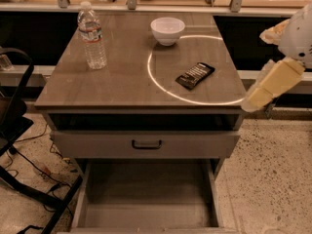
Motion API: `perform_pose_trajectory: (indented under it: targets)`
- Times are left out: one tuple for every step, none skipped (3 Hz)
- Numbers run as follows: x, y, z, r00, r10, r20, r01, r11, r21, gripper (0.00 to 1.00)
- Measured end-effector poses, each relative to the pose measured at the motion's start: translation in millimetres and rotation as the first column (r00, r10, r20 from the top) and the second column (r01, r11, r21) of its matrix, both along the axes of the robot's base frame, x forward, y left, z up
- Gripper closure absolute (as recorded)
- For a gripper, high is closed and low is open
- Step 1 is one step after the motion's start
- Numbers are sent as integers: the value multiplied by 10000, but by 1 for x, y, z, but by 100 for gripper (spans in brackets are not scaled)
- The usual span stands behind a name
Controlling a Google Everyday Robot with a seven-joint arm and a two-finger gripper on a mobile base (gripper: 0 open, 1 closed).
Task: Place water bottle into middle drawer
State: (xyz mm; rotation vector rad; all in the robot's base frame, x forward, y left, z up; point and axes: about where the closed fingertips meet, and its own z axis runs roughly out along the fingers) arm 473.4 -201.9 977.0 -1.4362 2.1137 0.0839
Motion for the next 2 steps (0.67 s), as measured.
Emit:
perform_pose_trajectory:
  targets:
    - [21, 22, -5, 9962, 14, 874, -185, 9805, 1956, 0]
    - [53, 60, 20, 9704, -90, 2414, -889, 9158, 3917, 0]
